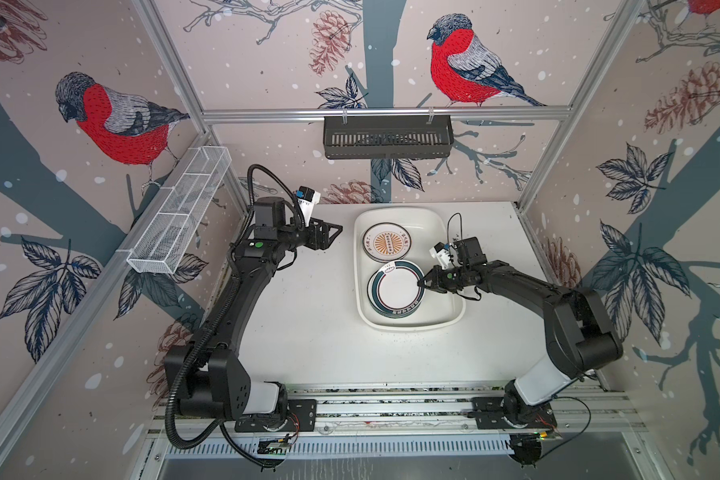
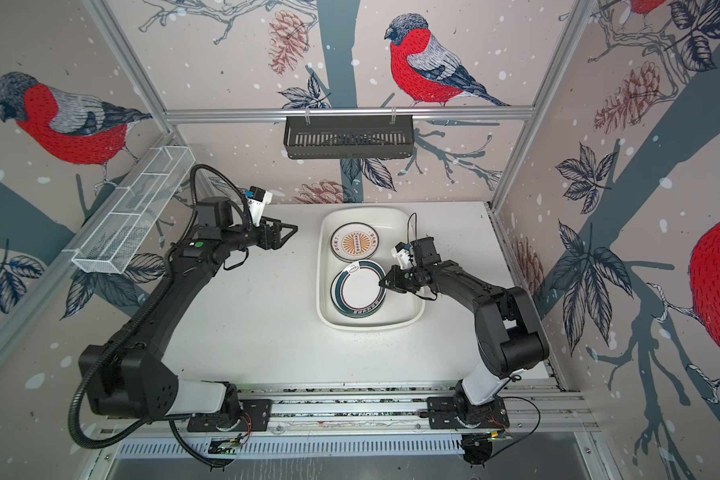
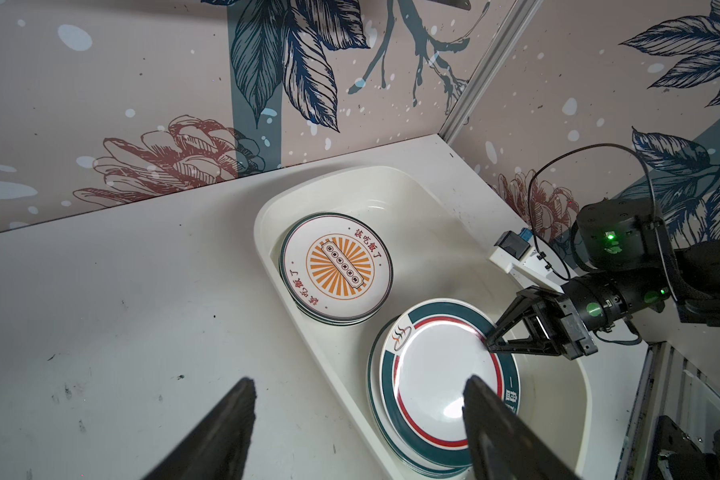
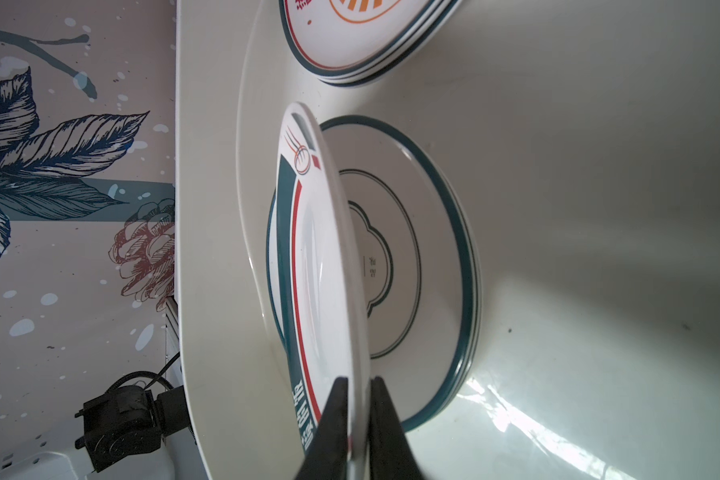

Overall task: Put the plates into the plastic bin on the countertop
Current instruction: 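Lower the ring plate with the right gripper onto the emblem plates in the bin, then open the right gripper and raise it off the ring plate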

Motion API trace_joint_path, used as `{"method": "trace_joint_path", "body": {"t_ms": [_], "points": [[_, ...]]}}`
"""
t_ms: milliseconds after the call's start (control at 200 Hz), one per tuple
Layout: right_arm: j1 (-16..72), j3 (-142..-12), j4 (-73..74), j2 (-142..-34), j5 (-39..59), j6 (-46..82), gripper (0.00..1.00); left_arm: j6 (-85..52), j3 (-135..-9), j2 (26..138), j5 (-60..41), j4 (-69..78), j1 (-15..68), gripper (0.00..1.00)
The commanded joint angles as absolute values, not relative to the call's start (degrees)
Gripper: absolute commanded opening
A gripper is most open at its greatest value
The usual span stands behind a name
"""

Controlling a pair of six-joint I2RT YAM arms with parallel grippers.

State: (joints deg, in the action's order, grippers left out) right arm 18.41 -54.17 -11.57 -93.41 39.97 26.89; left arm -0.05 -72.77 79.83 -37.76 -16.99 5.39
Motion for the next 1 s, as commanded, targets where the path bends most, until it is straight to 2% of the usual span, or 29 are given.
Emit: {"method": "trace_joint_path", "body": {"t_ms": [0, 996], "points": [[18.6, -54.4, -10.9, -93.7, 40.5, 26.6, 0.14, 0.2, -73.2, 79.9, -39.0, -16.1, 5.6, 0.79], [18.6, -55.0, -16.7, -95.0, 31.9, 21.3, 0.22, -0.1, -73.5, 80.5, -39.5, -16.7, 6.2, 0.79]]}}
